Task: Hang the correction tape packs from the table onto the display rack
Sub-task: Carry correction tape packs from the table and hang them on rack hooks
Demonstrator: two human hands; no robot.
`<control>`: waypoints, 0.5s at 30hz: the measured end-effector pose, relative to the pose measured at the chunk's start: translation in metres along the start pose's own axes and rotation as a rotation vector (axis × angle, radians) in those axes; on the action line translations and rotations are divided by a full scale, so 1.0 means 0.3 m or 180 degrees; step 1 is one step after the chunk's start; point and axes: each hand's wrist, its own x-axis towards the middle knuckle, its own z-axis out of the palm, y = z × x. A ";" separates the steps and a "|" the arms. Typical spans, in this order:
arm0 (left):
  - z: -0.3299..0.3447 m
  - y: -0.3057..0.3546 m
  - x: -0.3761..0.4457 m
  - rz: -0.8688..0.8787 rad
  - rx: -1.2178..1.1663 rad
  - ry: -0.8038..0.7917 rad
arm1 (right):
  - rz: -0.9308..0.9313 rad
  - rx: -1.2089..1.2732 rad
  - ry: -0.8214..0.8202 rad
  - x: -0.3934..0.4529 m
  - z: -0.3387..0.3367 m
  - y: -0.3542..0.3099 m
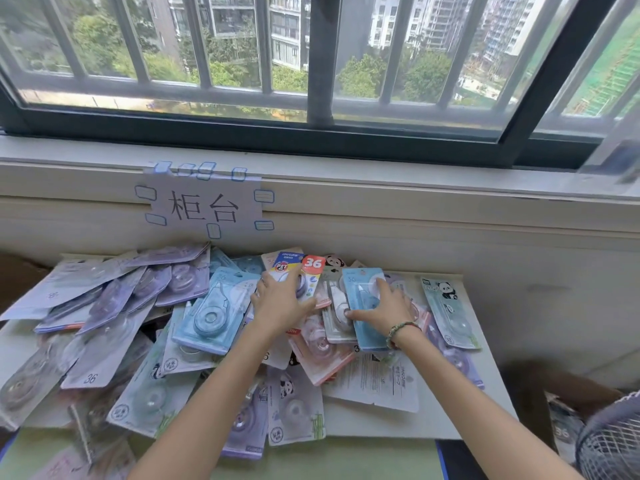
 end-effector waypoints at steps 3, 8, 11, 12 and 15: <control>-0.008 0.010 -0.010 -0.0063 -0.0133 0.0202 | -0.0129 0.0104 0.0140 -0.018 -0.005 -0.012; -0.018 0.016 -0.048 0.0045 -0.0440 0.0598 | -0.0434 0.0606 0.0399 -0.065 -0.032 -0.033; -0.029 0.015 -0.099 0.0090 -0.0544 0.0852 | -0.0511 0.0718 0.0462 -0.101 -0.058 -0.044; -0.035 0.011 -0.120 0.0102 -0.0576 0.0939 | -0.0503 0.0764 0.0488 -0.116 -0.067 -0.052; -0.049 -0.015 -0.177 0.0090 -0.0714 0.1127 | -0.0481 0.0806 0.0628 -0.187 -0.091 -0.078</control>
